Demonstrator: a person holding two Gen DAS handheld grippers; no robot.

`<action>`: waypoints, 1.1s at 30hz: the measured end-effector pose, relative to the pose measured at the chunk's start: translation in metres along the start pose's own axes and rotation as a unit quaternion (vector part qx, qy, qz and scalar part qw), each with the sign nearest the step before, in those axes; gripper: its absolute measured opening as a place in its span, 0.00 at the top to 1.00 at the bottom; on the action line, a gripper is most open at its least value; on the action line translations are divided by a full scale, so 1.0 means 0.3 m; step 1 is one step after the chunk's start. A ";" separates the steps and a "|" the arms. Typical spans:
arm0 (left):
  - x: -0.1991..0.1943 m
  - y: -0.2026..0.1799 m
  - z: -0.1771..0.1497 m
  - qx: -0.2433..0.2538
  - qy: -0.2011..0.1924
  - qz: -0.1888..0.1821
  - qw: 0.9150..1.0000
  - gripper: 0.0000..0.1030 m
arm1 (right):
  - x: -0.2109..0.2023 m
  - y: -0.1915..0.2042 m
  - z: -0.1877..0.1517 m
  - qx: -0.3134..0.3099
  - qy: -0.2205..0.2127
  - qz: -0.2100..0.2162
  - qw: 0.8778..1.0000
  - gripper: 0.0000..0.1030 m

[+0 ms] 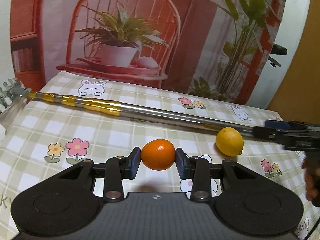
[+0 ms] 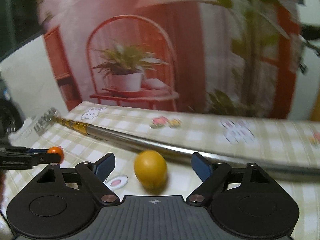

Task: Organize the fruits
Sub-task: 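Grasp the yellow citrus with the right tool while the left tool holds the mandarin, then carry the mandarin and yellow citrus over the white plate with both tools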

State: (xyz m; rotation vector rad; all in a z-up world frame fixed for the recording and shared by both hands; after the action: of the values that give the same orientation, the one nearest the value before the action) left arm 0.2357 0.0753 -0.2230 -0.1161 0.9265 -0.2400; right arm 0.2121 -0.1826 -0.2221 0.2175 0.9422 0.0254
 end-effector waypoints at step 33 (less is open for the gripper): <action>0.000 -0.008 -0.078 0.012 0.016 -0.027 0.999 0.61 | 0.290 0.076 0.040 -0.039 0.126 -0.043 0.990 0.52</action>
State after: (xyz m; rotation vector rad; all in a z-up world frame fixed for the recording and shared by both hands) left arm 0.2167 0.0729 -0.2365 -0.1165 0.9537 -0.3038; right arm 0.2746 -0.1521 -0.2804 0.1024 1.1997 0.0097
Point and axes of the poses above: each gripper's, at about its wrist camera, not at the fingertips, and x roughly the way its jaws point, y to its left, z to its top, the point moved 2 cm from there along x, roughly the way its jaws point, and after that the axes turned 13 degrees about y, right-handed, at the moved point
